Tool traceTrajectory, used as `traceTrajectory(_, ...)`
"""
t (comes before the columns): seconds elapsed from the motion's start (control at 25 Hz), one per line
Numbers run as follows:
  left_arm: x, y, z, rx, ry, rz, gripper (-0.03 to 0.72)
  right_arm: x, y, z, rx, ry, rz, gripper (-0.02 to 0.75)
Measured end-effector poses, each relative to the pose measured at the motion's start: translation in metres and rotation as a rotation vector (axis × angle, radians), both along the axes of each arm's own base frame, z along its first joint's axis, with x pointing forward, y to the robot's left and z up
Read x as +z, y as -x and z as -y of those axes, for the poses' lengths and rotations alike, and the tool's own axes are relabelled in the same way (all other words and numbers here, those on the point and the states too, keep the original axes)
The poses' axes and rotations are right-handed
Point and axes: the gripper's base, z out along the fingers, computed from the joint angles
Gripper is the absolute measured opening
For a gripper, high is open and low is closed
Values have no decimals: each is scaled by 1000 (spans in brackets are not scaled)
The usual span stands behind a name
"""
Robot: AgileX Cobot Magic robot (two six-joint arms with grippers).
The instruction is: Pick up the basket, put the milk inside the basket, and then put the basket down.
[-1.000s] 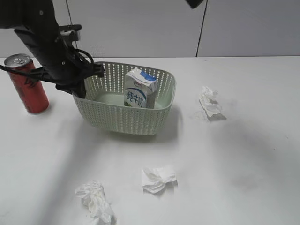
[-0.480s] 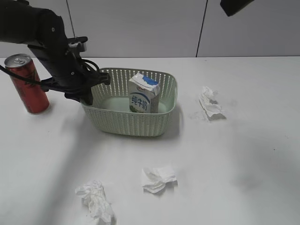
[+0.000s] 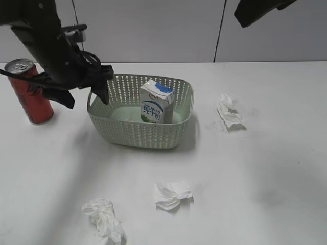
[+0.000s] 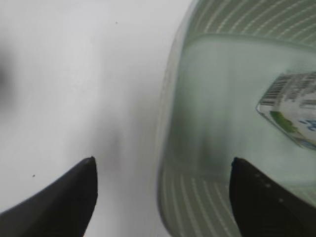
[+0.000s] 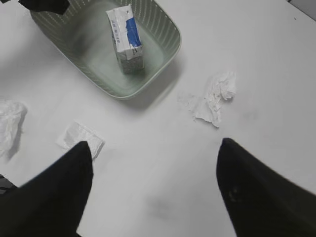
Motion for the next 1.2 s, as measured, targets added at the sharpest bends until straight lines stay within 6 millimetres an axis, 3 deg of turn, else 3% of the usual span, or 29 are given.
traceTrajectory(0.2, 63, 24, -9, -13, 27, 53, 645, 0, 1, -1, 4, -15, -9, 592)
traceTrajectory(0.48, 156, 96, -36, -128, 8, 104, 622, -7, 6, 2, -23, -9, -37, 592)
traceTrajectory(0.68, 203, 150, -69, -153, -65, 292, 603, -35, 41, 25, -62, 37, -119, 592)
traceTrajectory(0.84, 201, 203, -94, -148, -85, 353, 594, -51, 87, 52, -113, 30, -152, 592)
traceTrajectory(1.12, 143, 295, -131, -145, -74, 391, 593, -78, 171, 104, -172, -55, -36, 592)
traceTrajectory(1.2, 134, 304, -135, -144, -71, 400, 593, -86, 193, 117, -173, -102, 37, 592)
